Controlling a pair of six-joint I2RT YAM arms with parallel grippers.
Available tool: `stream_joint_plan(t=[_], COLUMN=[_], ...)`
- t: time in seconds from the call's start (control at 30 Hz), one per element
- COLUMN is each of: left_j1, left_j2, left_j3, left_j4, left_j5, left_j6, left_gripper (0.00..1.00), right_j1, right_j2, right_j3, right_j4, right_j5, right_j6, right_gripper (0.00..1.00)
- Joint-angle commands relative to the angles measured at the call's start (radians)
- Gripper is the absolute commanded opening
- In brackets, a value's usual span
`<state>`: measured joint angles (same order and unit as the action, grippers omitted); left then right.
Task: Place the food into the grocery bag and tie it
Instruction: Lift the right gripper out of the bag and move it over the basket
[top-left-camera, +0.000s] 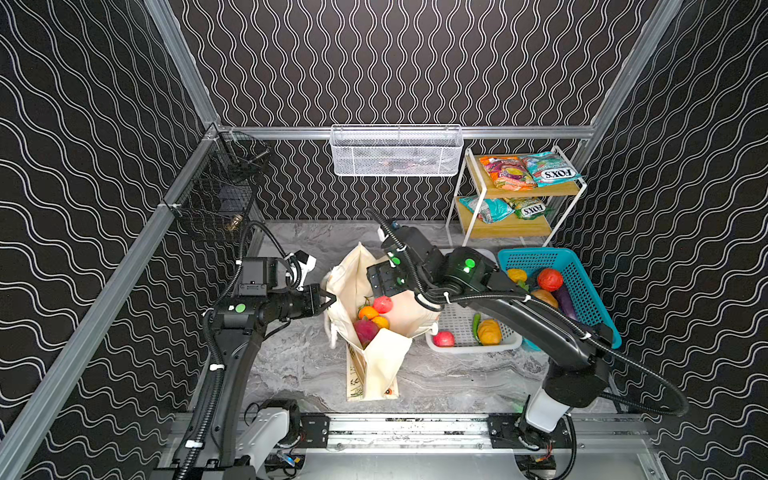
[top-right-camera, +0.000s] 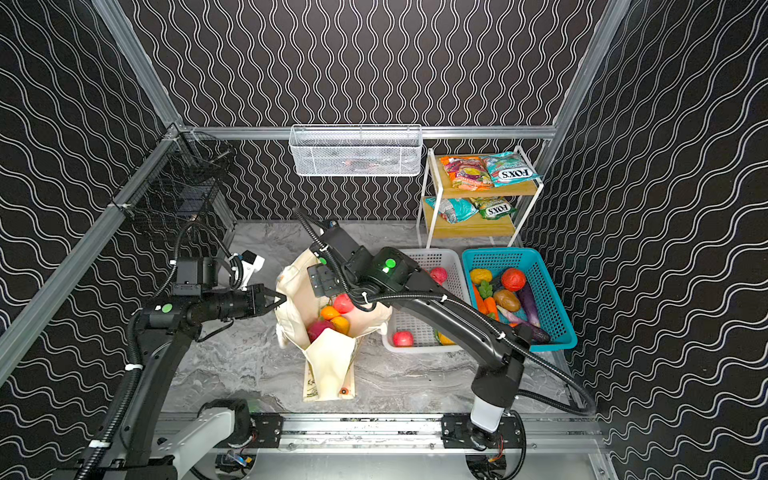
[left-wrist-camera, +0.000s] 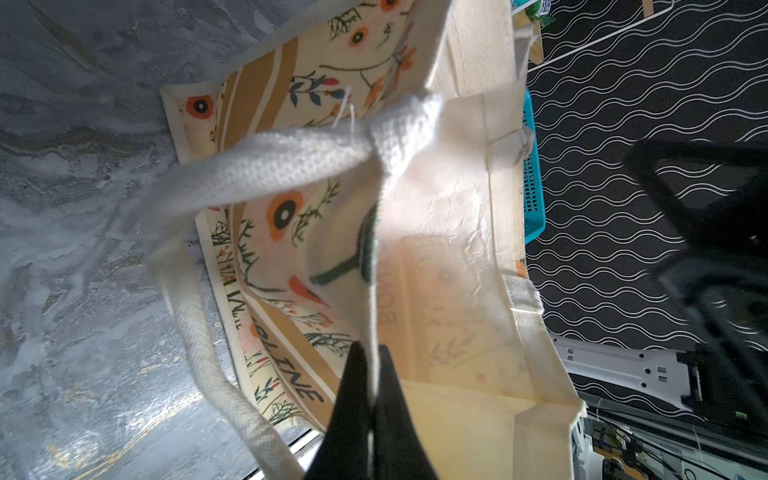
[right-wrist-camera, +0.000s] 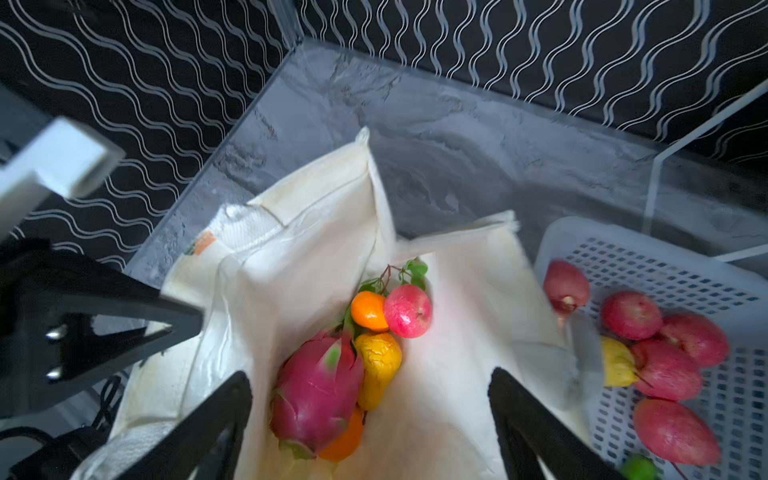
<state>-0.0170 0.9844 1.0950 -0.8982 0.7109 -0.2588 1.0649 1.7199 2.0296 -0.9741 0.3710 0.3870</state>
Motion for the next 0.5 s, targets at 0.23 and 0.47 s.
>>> stream_joint_plan(t=[0.23, 0.47], left_j1=[0.001, 0.0], left_j2=[-0.049, -0.065], left_j3=[-0.04, -0.042], left_j4=[-0.003, -0.028], left_j5=[-0.053, -0.08], left_j6=[-0.048, -0.078], left_gripper=[0.0, 0.0], right_j1=[-0.188, -0.401], right_j2=[-0.208, -0.402], right_j3=[-0.131, -0.395], right_j4=[-0.05, 0.008], right_j5=[0.082, 0.025], right_j6=[0.115, 0.173], right_gripper=[0.91, 0.91])
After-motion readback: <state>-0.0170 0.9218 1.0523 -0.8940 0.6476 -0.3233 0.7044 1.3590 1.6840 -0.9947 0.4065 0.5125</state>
